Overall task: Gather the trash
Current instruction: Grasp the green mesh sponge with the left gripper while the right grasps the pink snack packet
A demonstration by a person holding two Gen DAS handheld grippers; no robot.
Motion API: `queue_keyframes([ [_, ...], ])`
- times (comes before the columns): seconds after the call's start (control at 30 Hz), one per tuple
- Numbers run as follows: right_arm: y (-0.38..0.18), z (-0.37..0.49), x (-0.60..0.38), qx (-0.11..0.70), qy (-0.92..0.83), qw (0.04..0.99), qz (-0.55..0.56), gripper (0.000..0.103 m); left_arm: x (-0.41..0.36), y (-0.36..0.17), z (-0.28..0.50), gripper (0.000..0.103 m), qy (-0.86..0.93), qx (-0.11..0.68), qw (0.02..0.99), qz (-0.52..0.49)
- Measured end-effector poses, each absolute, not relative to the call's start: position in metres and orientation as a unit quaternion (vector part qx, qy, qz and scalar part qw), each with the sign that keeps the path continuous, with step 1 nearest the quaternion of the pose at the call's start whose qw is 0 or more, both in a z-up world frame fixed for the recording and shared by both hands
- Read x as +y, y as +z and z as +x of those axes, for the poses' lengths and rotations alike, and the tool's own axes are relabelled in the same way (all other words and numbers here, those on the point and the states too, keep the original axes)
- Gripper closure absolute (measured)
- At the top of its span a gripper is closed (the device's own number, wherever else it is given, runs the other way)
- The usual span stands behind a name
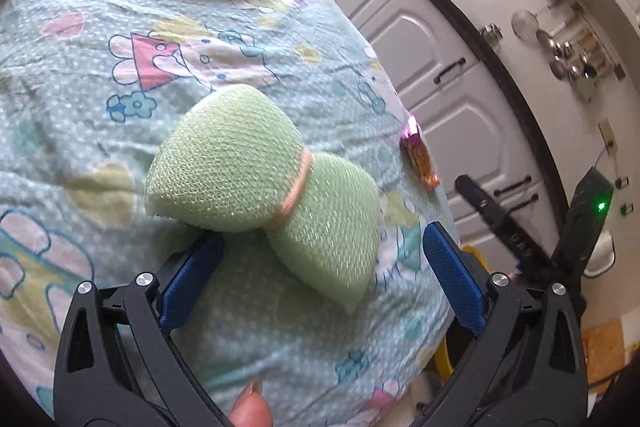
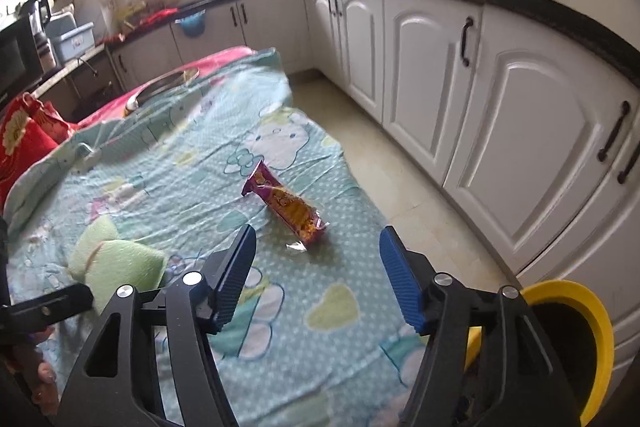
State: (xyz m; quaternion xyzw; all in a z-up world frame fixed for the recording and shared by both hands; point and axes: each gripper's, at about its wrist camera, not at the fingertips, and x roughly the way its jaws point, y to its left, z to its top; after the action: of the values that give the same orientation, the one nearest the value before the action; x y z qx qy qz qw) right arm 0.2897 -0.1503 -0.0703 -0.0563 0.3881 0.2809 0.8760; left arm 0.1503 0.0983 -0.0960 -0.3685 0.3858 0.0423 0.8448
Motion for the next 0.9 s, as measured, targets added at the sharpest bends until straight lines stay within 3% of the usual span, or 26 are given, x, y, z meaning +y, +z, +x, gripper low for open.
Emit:
queue_keyframes([
  [0.3, -0.096, 0.316, -0.109, 0.404, 0.282, 0.864, -0.098, 0.046, 0.112, -0.094, 0.178, 0.011, 0.072, 0.383, 0.844, -0.369],
  [0.43, -0.108, 0.322, -0.100, 0.422, 0.276, 0.857, -0.106, 0.065, 0.112, -0.094, 0.191, 0.011, 0.085, 0.387, 0.849, -0.350],
  [0.67, -0.111, 0.305, -0.112, 0.417, 0.274, 0.863, -0.085, 0.075, 0.104, -0.095, 0.203, 0.011, 0.105, 0.394, 0.862, -0.300],
  [0.7, -0.111, 0.302, -0.116, 0.418, 0.276, 0.862, -0.079, 0.076, 0.101, -0.095, 0.203, 0.012, 0.109, 0.396, 0.866, -0.286],
  [0.8, -0.108, 0.289, -0.129, 0.419, 0.282, 0.861, -0.055, 0.078, 0.093, -0.095, 0.201, 0.034, 0.127, 0.398, 0.876, -0.242],
  [0.9, -0.108, 0.273, -0.142, 0.420, 0.291, 0.859, -0.034, 0.080, 0.094, -0.094, 0.198, 0.046, 0.118, 0.395, 0.881, -0.231],
])
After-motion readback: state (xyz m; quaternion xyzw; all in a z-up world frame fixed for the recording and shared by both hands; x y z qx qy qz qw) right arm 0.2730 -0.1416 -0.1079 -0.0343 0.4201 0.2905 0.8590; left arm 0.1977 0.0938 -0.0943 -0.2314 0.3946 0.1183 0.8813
